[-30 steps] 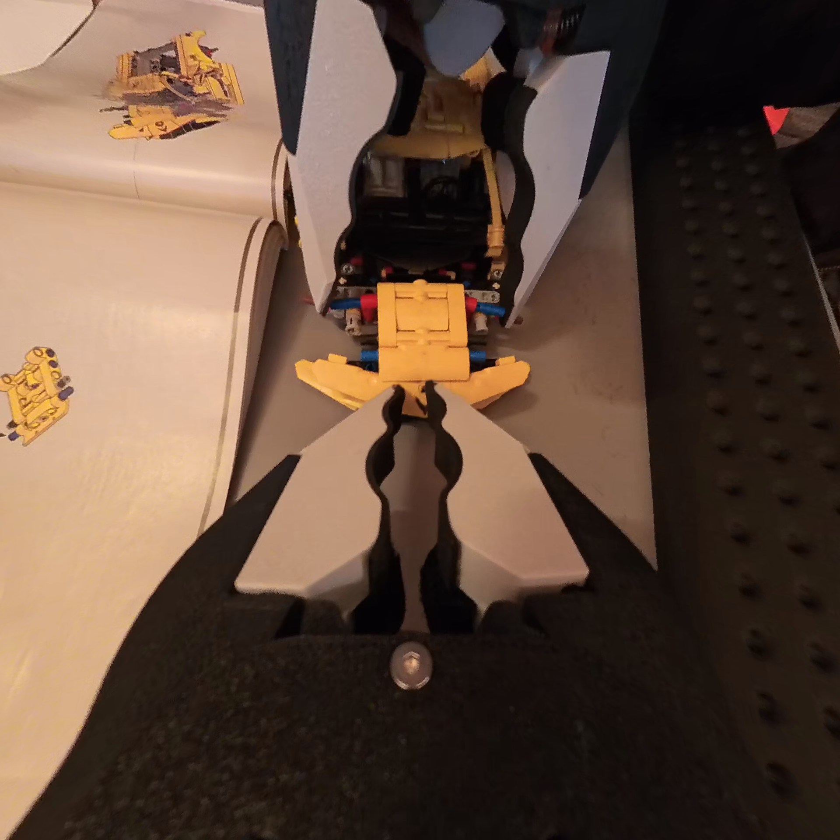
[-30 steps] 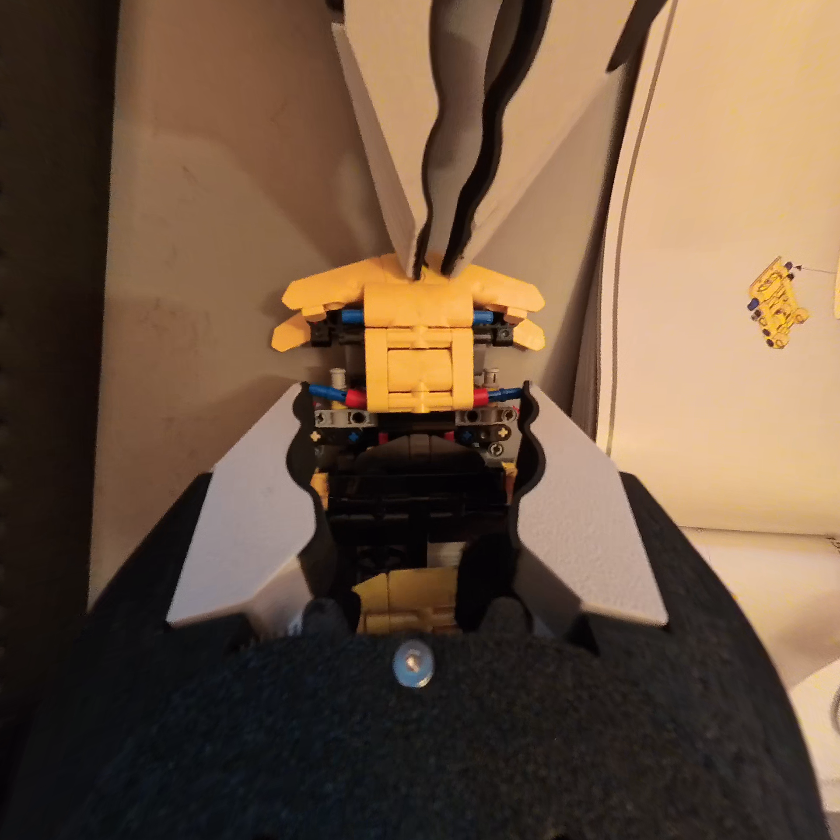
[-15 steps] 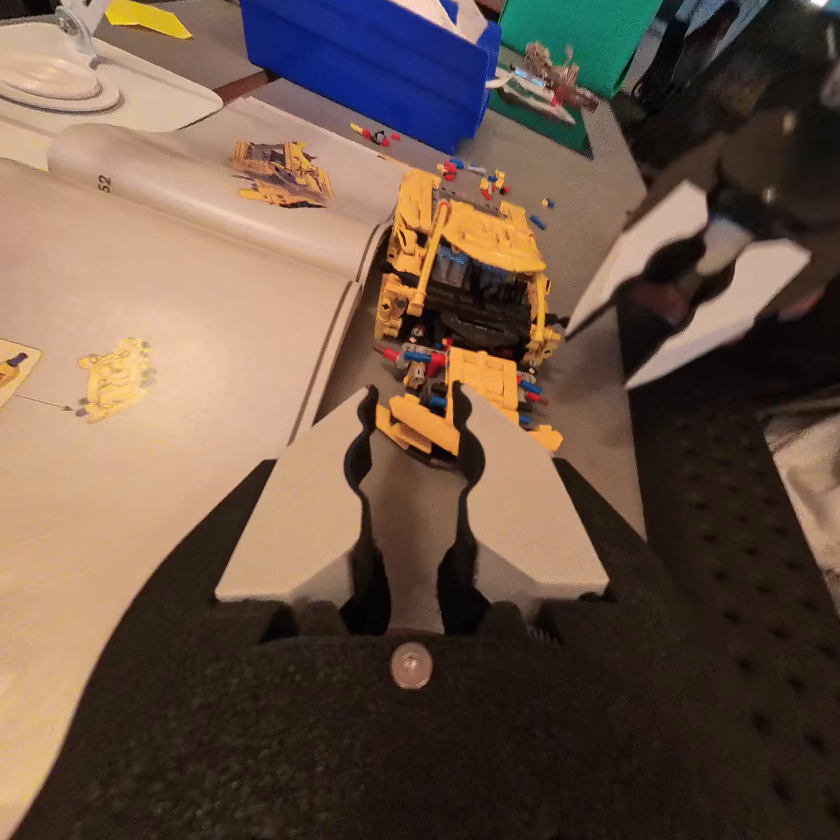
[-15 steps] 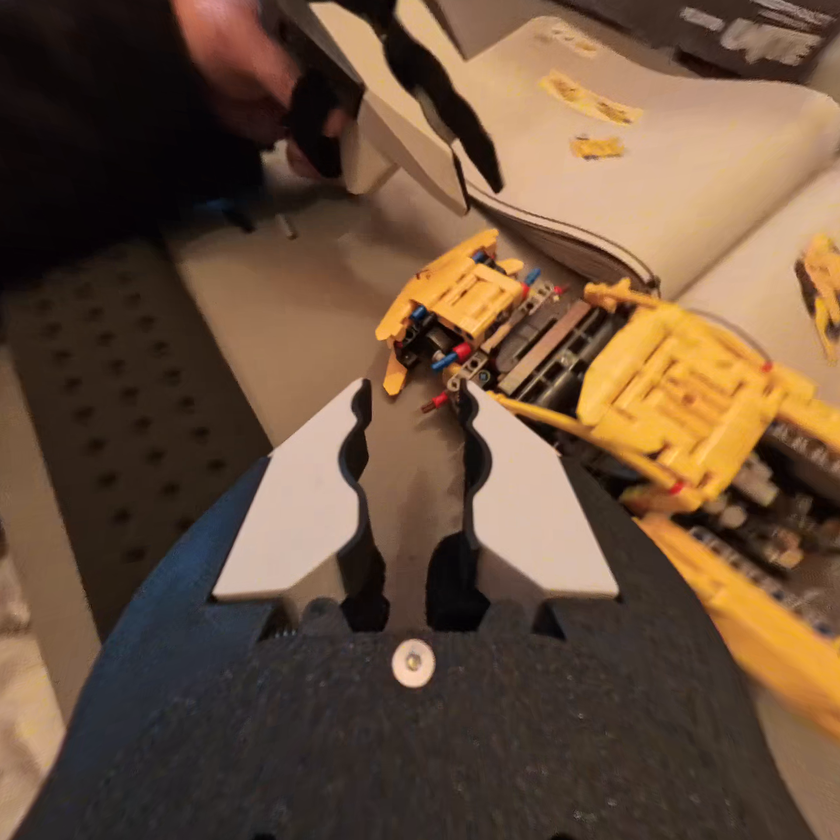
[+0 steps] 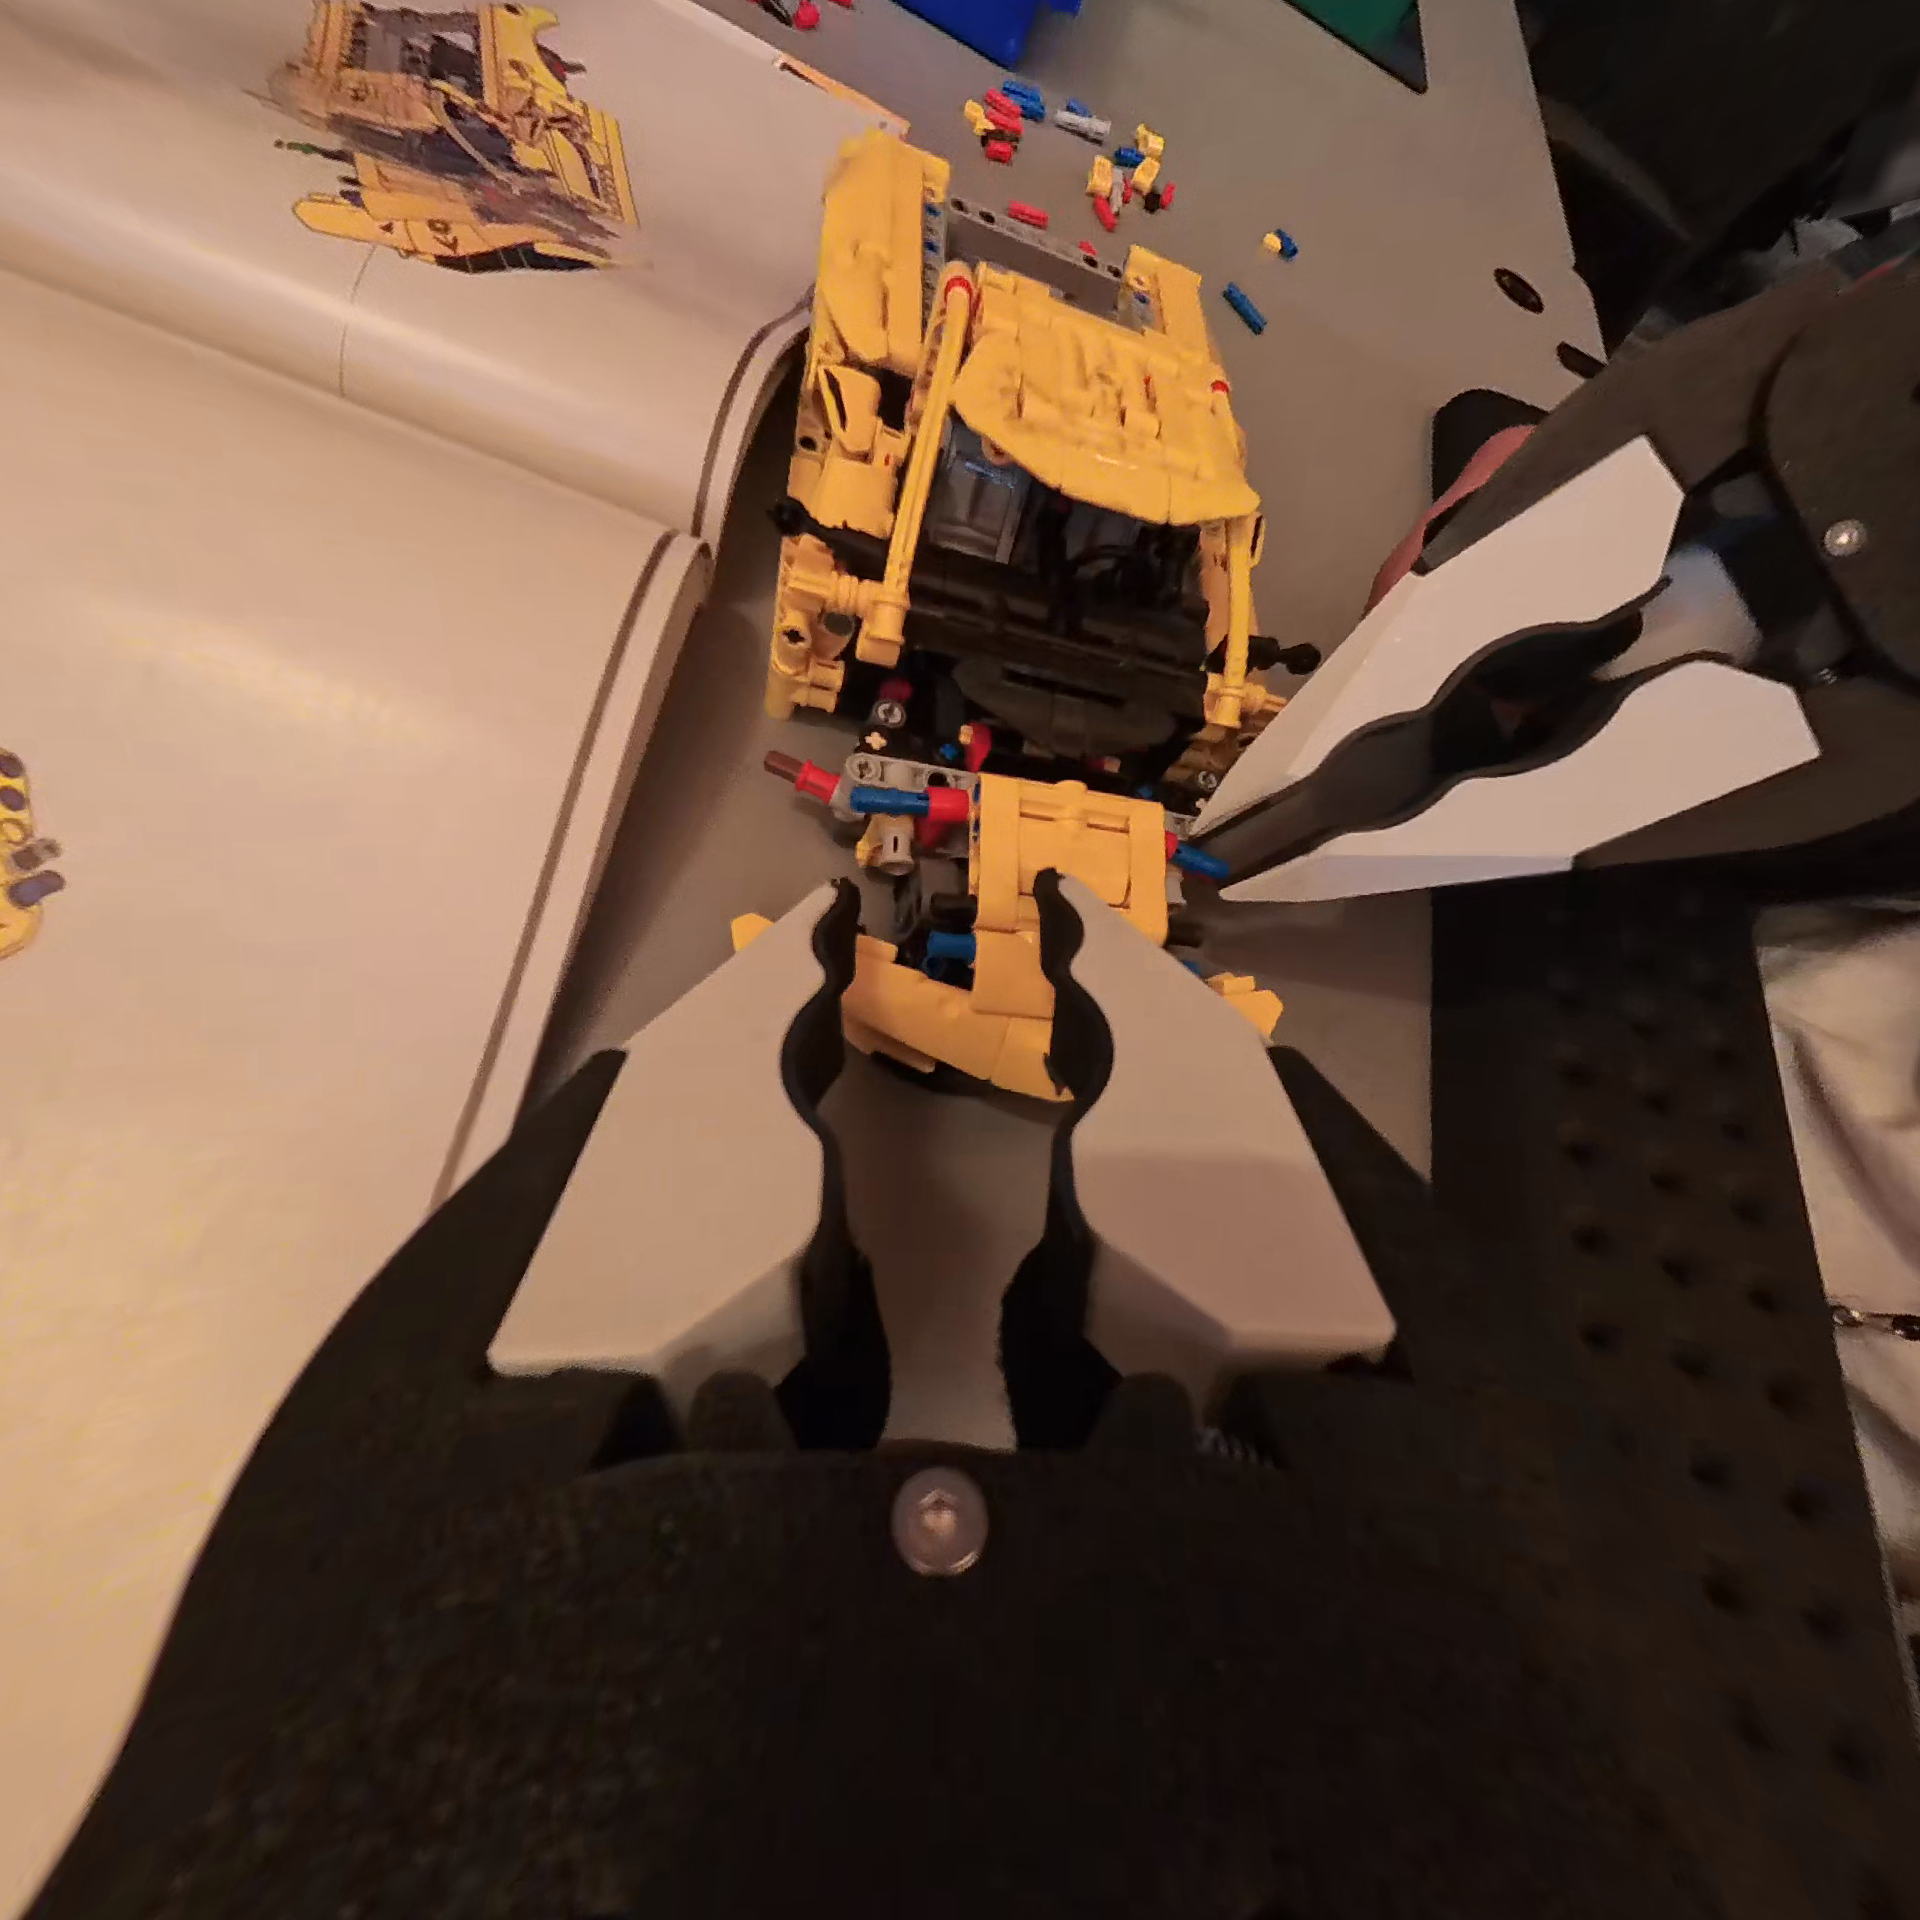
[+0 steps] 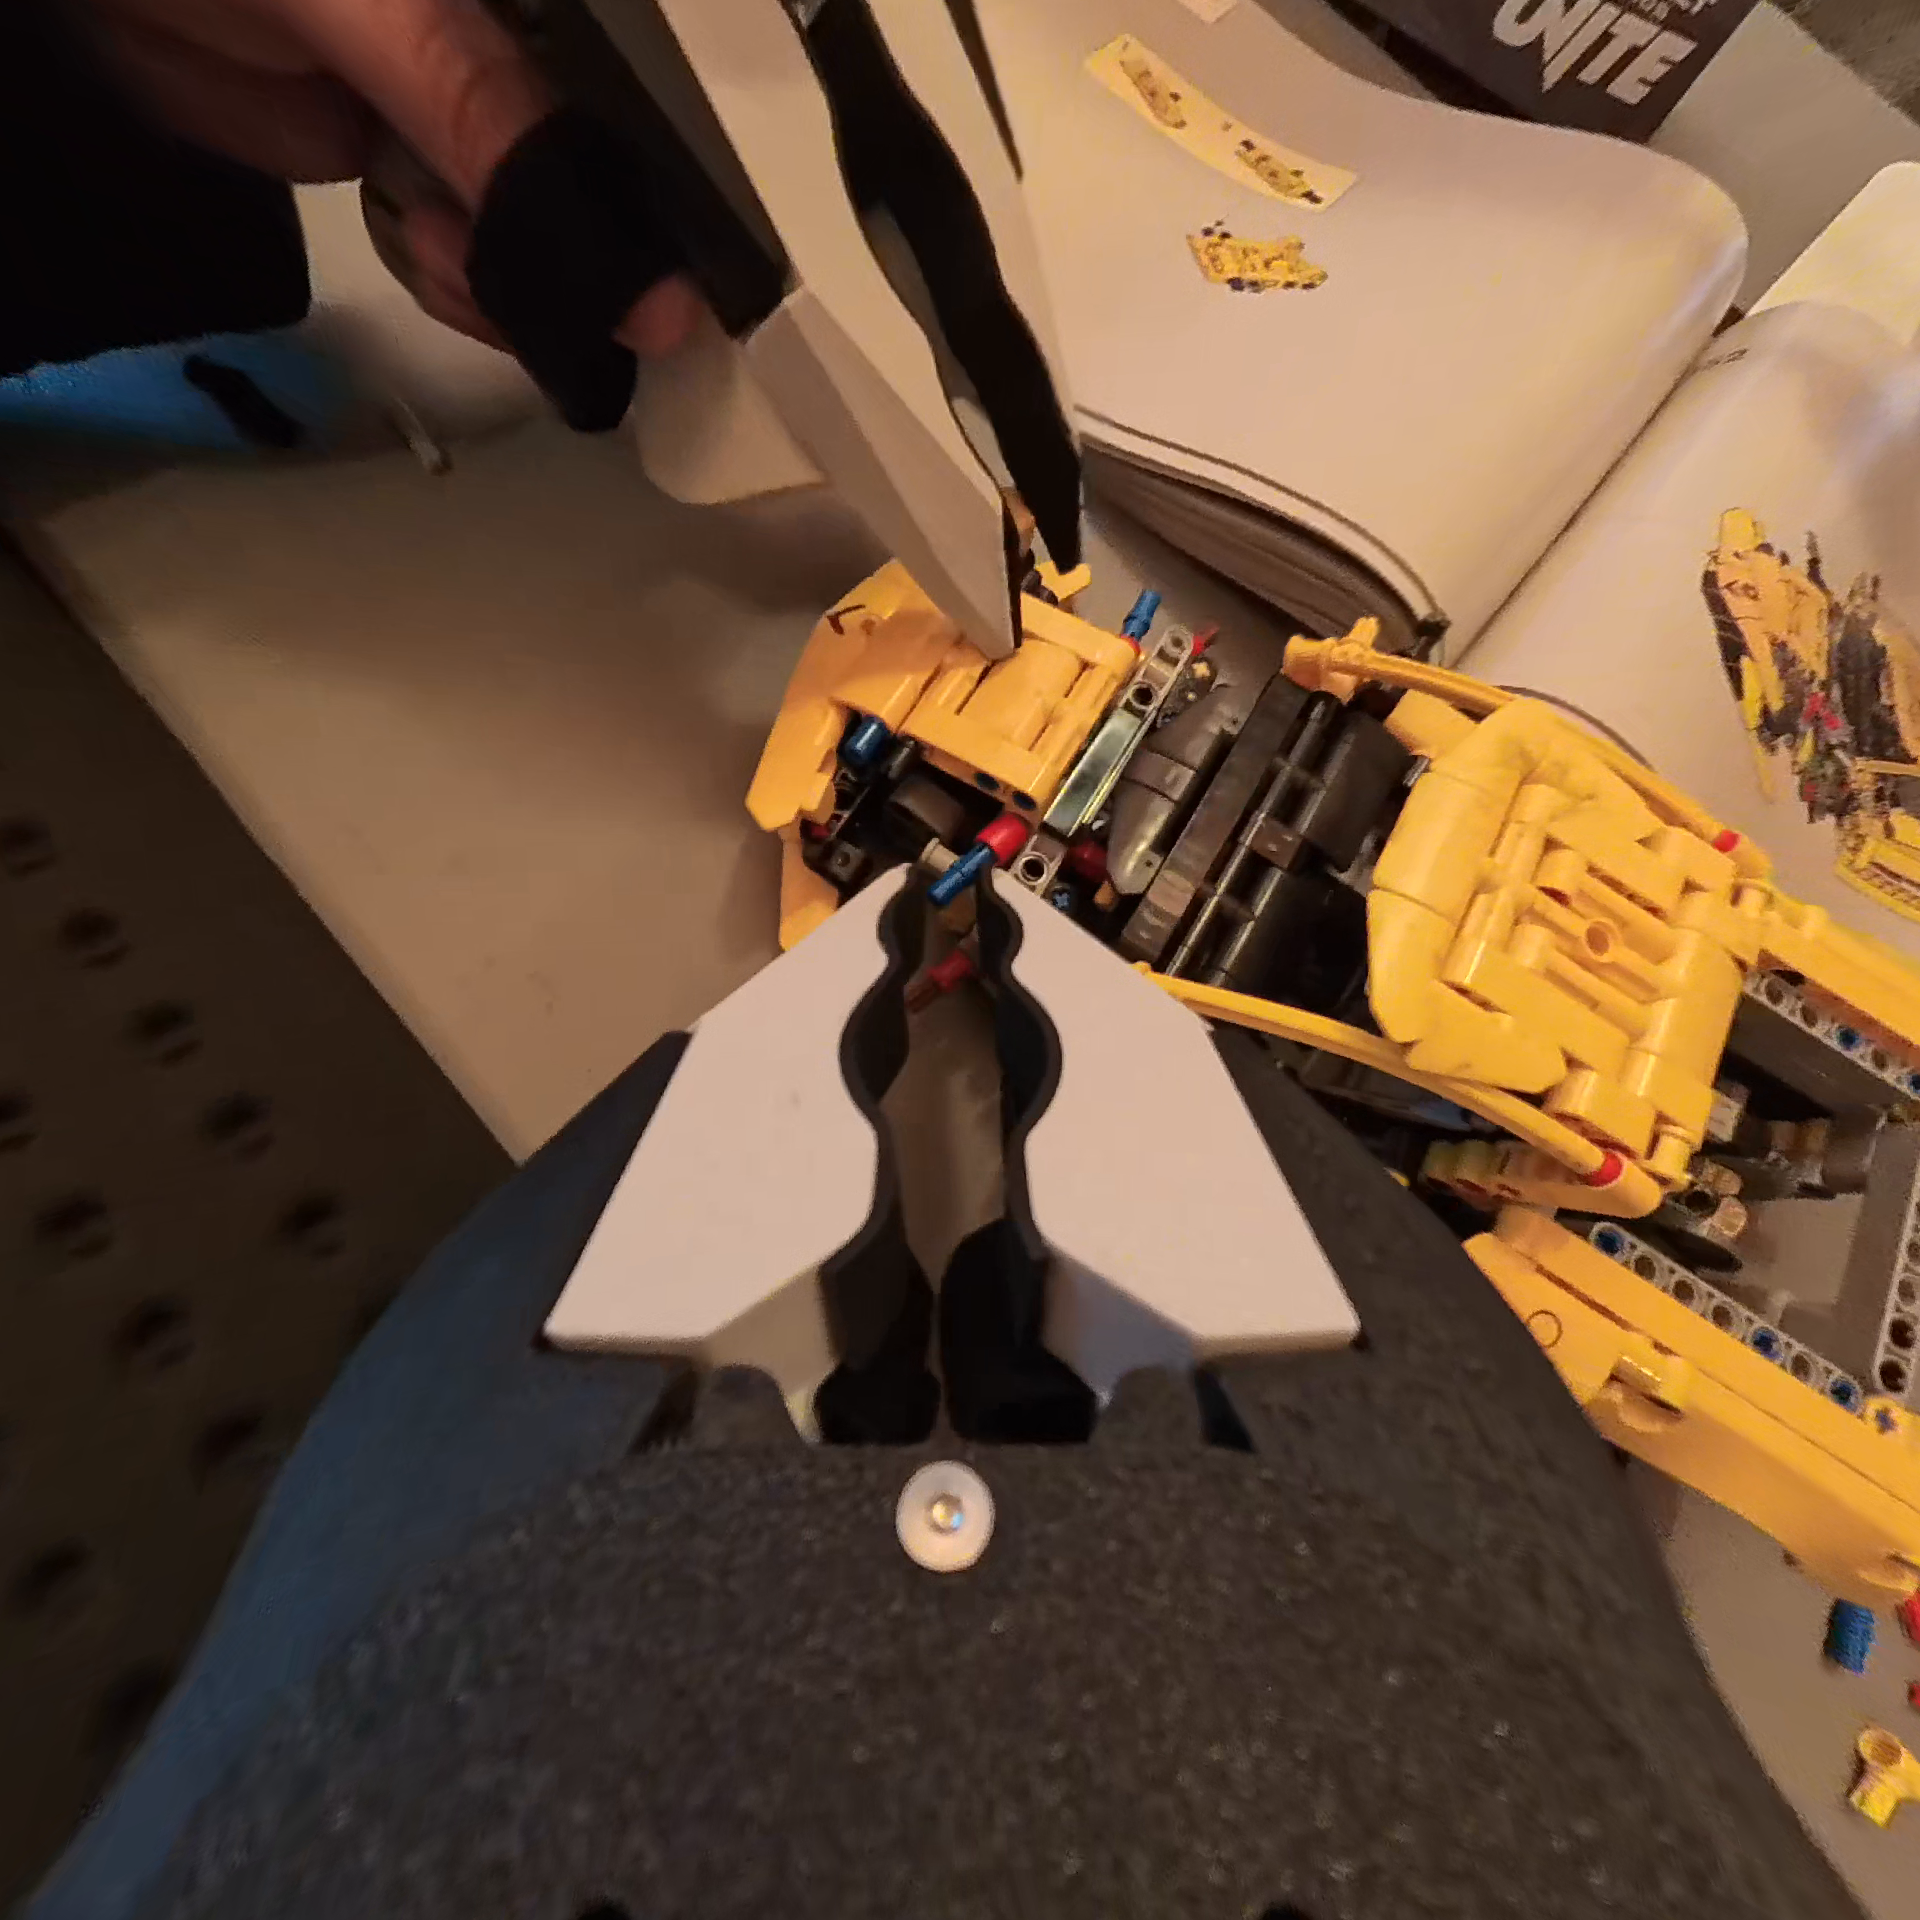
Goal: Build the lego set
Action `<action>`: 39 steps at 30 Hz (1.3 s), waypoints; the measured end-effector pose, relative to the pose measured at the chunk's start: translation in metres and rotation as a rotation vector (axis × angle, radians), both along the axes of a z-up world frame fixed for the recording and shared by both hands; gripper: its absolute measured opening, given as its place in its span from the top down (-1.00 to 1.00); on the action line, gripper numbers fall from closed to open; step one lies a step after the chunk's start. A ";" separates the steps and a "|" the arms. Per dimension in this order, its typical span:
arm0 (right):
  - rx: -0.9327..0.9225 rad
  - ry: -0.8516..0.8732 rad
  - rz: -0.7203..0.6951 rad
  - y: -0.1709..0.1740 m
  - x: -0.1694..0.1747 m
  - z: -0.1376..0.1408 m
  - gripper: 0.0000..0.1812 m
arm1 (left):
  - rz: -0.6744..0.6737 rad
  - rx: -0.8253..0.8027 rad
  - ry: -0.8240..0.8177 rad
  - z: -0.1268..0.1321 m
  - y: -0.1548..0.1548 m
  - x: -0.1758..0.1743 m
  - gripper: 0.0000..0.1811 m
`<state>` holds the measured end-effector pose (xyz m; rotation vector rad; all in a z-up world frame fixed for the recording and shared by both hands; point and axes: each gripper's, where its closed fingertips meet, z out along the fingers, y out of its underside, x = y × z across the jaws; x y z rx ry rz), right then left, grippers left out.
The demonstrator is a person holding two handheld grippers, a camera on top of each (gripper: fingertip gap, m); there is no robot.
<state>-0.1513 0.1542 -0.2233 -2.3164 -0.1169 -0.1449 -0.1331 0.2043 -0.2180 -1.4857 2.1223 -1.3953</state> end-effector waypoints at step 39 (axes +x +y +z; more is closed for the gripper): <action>0.015 -0.017 0.042 -0.057 0.010 -0.002 0.96 | -0.062 -0.079 0.075 0.002 -0.073 -0.018 0.76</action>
